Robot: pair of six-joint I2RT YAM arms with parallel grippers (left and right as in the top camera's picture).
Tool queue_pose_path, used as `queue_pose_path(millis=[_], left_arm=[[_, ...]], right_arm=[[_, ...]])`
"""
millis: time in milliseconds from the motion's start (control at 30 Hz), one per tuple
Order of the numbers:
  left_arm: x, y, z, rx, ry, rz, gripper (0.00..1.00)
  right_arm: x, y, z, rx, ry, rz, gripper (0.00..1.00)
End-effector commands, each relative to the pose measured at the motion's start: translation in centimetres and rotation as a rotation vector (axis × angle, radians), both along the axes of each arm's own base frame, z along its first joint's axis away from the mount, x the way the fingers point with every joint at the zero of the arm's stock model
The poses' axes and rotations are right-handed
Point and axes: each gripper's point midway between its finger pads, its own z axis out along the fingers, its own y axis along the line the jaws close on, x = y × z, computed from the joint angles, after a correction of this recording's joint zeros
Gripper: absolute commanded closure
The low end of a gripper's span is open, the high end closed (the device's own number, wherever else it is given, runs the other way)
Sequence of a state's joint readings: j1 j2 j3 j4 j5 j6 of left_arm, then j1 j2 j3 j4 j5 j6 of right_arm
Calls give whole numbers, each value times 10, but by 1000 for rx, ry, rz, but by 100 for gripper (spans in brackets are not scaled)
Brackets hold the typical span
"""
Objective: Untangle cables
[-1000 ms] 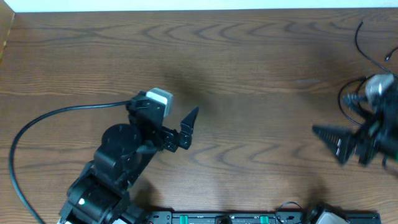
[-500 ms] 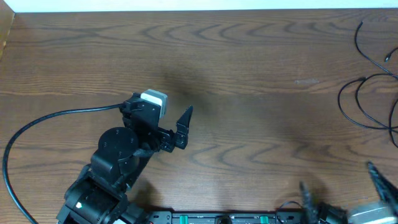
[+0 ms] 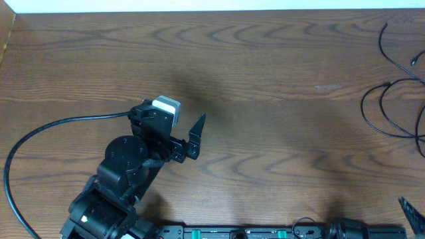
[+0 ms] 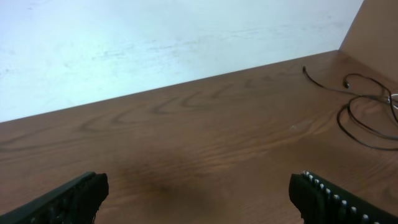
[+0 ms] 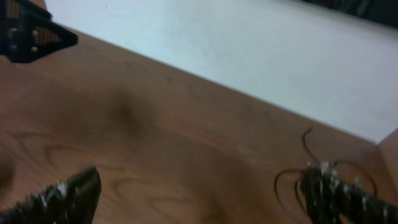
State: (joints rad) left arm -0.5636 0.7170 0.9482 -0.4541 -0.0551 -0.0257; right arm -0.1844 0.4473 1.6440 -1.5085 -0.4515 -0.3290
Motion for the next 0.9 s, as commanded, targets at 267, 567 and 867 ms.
queue_pose_path(millis=[267,567,867], left_arm=[[0,3,3,7,-12,9,2],[0,3,3,7,-12,9,0],[-1,3,-1,16,2,8,1]], right_arm=[[-94,-13,18,27,-321,-104,1],[-51,21,-63,-99,-18,242,1],[-75,42,-88,-305,-183,424,1]])
